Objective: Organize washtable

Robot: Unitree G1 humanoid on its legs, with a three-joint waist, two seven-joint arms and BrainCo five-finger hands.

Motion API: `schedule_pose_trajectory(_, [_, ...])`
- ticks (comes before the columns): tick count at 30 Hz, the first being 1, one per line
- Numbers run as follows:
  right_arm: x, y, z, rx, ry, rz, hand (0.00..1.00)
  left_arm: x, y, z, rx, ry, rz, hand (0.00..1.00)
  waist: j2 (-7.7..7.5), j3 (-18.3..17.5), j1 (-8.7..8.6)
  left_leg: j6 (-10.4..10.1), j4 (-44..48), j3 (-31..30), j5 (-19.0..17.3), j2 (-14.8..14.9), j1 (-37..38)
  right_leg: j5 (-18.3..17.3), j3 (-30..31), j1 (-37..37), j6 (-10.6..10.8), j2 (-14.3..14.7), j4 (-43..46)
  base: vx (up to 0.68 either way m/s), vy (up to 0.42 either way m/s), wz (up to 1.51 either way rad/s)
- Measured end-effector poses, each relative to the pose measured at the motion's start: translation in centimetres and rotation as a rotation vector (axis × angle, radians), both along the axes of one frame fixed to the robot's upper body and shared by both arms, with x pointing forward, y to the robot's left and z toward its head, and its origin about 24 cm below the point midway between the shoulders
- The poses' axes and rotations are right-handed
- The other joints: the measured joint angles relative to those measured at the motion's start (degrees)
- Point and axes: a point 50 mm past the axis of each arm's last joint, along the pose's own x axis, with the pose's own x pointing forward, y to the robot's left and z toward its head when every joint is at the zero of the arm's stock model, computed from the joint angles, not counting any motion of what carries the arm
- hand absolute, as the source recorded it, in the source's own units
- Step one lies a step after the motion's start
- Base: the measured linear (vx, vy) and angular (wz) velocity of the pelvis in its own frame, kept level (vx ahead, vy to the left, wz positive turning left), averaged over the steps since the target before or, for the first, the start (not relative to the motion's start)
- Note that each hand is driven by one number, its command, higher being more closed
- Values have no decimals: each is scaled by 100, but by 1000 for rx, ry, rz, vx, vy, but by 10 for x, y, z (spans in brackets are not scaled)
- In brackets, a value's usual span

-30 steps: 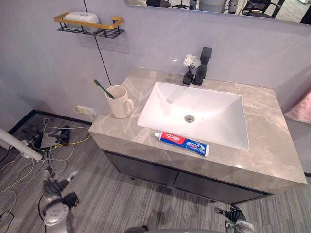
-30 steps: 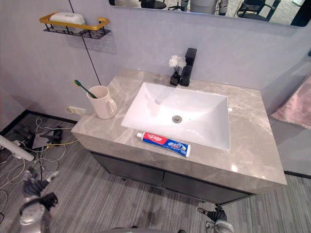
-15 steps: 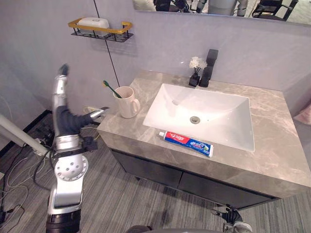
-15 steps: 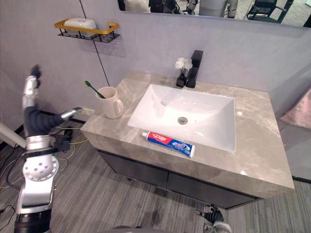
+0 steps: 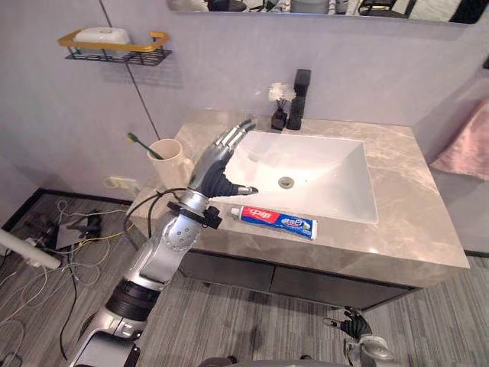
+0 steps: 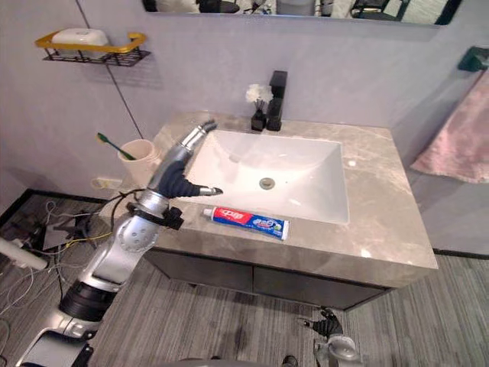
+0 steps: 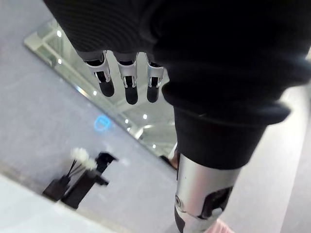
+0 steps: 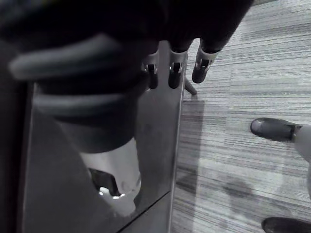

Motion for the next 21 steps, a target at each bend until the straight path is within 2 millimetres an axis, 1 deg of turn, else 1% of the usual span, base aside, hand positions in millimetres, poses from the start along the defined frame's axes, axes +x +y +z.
schedule_pose_trajectory(3, [1,-3,1,-9,-3,1,0,0,-9,-25,98,88,-33,0,-2,1,-28,0,-19,0,0,4,10,0,-1,-1,0,5,-4,0,0,0])
schedule_pose_trajectory(6, [4,-3,3,-11,-19,7,0,1,-9,-39,145,129,-21,0,-17,11,-115,1,-42,3,1,1,20,0,-2,-1,0,1,-10,0,0,0])
schedule_pose_trajectory(10, [5,-3,4,-13,-24,7,0,0,-11,-49,193,152,-25,0,-37,23,-135,1,-92,56,1,1,73,2,44,2,2,-2,-29,-6,1,-6])
schedule_pose_trajectory(13, [5,-3,4,-14,-24,7,0,0,-11,-53,211,162,-24,0,-41,25,-153,5,-161,74,5,-2,122,3,60,4,4,-3,-31,0,-3,-5])
schedule_pose_trajectory(18, [7,-3,4,-14,-28,10,0,2,-13,-51,209,154,-24,0,-73,45,-260,7,-174,63,6,-14,126,8,35,11,11,-13,-33,0,0,0])
schedule_pose_trajectory(21, [7,-3,4,-14,-26,10,0,6,-14,-50,230,142,-18,0,-104,76,-279,13,-197,48,9,-18,188,9,-19,75,13,-16,-37,-3,-2,1])
